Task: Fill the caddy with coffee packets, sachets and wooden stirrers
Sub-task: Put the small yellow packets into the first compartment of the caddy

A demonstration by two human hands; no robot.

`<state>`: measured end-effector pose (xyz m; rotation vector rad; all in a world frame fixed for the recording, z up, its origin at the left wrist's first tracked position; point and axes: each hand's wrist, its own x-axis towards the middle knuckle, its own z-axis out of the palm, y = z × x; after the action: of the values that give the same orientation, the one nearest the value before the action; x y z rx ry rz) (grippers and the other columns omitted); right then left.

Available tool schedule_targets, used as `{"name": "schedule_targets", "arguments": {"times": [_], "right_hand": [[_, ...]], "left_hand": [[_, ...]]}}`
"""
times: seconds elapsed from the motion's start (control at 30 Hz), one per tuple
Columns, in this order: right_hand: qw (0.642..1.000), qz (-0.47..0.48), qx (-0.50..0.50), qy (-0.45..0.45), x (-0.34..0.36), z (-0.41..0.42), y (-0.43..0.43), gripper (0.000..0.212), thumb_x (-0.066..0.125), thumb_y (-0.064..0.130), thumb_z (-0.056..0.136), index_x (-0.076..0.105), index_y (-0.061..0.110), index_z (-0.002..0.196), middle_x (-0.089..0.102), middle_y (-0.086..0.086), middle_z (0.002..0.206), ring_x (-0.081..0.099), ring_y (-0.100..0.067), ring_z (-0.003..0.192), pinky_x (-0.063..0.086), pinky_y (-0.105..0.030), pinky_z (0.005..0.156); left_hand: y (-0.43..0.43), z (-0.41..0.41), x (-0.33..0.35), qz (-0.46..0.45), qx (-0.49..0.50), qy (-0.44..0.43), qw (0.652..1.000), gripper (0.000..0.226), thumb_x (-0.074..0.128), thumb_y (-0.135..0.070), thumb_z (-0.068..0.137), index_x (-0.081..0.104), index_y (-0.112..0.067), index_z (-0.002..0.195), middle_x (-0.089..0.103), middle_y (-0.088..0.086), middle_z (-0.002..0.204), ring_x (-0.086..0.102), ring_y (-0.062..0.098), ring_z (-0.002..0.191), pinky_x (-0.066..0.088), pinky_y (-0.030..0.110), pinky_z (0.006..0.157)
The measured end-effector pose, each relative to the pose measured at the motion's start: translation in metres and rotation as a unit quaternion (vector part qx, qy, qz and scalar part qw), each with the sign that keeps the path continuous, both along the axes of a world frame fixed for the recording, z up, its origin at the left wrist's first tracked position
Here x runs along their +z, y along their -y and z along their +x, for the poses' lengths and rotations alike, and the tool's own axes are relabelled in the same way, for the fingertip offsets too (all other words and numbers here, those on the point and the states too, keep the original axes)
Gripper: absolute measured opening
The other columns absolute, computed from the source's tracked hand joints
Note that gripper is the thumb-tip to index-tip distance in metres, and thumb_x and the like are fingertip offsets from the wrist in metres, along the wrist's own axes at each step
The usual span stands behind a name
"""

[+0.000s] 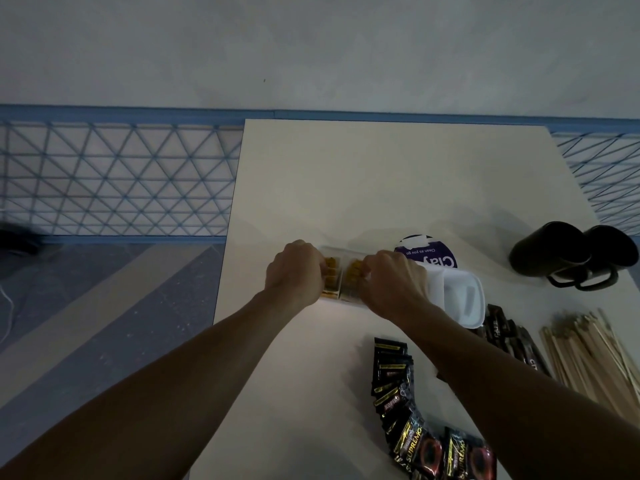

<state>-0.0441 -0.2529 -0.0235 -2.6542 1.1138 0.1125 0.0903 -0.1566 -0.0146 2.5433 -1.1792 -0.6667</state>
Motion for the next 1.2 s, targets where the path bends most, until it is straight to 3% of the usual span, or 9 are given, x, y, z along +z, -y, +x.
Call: {"name": "schedule_targets", "arguments": {"times": [0.17, 0.33, 0.53, 0.7, 0.87, 1.2], "right_hand": [[1.0, -0.025, -0.012, 0.01, -0.001, -0.001, -0.001, 0.021, 0.063, 0.034, 0.089, 0.069, 0.018, 0.101, 0.067, -0.002, 0.097, 0.062, -0.024, 0.079, 0.039, -0.03, 0.063], [0.997, -0.051, -0.034, -0.036, -0.002, 0.001, -0.002, 0.026, 0.066, 0.043, 0.088, 0.071, 0.017, 0.091, 0.068, -0.001, 0.081, 0.054, -0.02, 0.063, 0.038, -0.028, 0.059], [0.997, -0.029, -0.027, -0.062, -0.003, 0.005, -0.003, 0.027, 0.068, 0.04, 0.085, 0.069, 0.018, 0.1, 0.069, -0.005, 0.088, 0.062, -0.024, 0.073, 0.046, -0.03, 0.065], [0.999, -0.017, -0.028, -0.038, -0.007, 0.002, -0.003, 0.019, 0.059, 0.03, 0.087, 0.072, 0.023, 0.099, 0.07, -0.002, 0.084, 0.066, -0.025, 0.076, 0.055, -0.035, 0.07], [0.999, -0.044, -0.025, 0.014, -0.003, -0.004, 0.001, 0.017, 0.059, 0.034, 0.092, 0.072, 0.024, 0.093, 0.069, 0.002, 0.083, 0.063, -0.021, 0.071, 0.041, -0.028, 0.06], [0.997, -0.03, -0.022, 0.072, 0.001, -0.013, 0.002, 0.02, 0.063, 0.04, 0.091, 0.074, 0.026, 0.1, 0.071, 0.006, 0.089, 0.065, -0.02, 0.08, 0.036, -0.027, 0.063]], "left_hand": [[0.0, 0.0, -0.001, -0.005, 0.001, 0.0, 1.0, 0.024, 0.066, -0.009, 0.082, 0.076, -0.022, 0.1, 0.066, 0.006, 0.111, 0.065, 0.032, 0.095, 0.056, 0.038, 0.08], [0.0, -0.001, 0.0, -0.006, 0.005, 0.002, 1.0, 0.026, 0.066, -0.007, 0.083, 0.076, -0.021, 0.101, 0.064, 0.007, 0.111, 0.064, 0.033, 0.096, 0.055, 0.038, 0.08], [-0.001, 0.0, 0.0, -0.009, 0.003, -0.001, 1.0, 0.025, 0.065, -0.009, 0.084, 0.076, -0.018, 0.104, 0.062, 0.006, 0.111, 0.063, 0.032, 0.097, 0.054, 0.037, 0.08], [-0.001, 0.0, 0.0, -0.01, 0.009, -0.001, 1.0, 0.03, 0.062, -0.003, 0.083, 0.075, -0.019, 0.105, 0.06, 0.005, 0.112, 0.062, 0.03, 0.099, 0.048, 0.032, 0.075], [0.0, -0.001, -0.002, -0.021, 0.017, 0.004, 1.0, 0.024, 0.065, -0.008, 0.084, 0.077, -0.021, 0.101, 0.063, 0.005, 0.112, 0.063, 0.03, 0.096, 0.05, 0.032, 0.074], [0.002, -0.001, -0.003, -0.036, 0.029, -0.012, 0.999, 0.013, 0.068, -0.015, 0.086, 0.076, -0.024, 0.09, 0.067, 0.005, 0.104, 0.065, 0.029, 0.09, 0.055, 0.038, 0.078]]}}
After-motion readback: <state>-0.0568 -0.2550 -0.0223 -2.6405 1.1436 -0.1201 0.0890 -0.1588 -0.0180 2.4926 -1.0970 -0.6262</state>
